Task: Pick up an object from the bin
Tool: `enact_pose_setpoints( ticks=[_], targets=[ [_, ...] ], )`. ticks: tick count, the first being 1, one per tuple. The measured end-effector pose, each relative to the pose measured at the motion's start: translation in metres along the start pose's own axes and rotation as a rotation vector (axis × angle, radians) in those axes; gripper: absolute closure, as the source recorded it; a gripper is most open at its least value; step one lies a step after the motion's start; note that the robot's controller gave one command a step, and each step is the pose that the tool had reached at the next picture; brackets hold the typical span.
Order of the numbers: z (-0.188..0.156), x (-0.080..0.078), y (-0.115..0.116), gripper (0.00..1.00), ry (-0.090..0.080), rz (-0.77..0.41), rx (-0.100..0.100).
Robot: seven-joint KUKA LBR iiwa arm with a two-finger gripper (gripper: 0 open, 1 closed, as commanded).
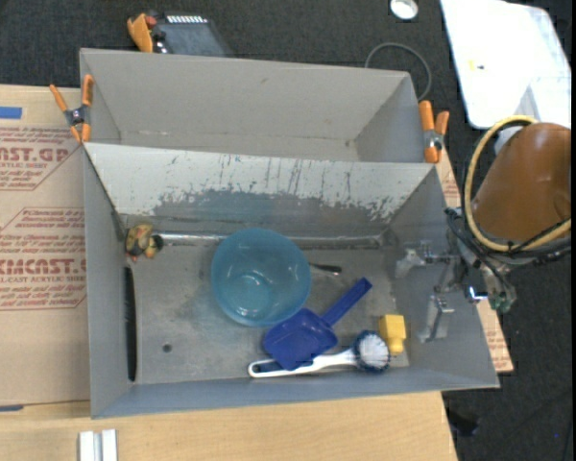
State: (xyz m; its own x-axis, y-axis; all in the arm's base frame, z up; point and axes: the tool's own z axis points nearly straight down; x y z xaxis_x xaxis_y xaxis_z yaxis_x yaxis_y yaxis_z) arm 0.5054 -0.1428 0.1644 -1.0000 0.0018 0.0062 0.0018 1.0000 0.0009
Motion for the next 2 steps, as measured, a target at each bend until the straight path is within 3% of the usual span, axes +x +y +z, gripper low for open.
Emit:
enact_pose_setpoints(
  ticks=[1, 2],
  targets=[
    [-0.005, -0.002, 0.001, 0.00, -0.007, -0.003, 0.002],
    [0.049, 0.003, -0.009, 0.00, -0.006, -0.260, 0.002]
  ],
)
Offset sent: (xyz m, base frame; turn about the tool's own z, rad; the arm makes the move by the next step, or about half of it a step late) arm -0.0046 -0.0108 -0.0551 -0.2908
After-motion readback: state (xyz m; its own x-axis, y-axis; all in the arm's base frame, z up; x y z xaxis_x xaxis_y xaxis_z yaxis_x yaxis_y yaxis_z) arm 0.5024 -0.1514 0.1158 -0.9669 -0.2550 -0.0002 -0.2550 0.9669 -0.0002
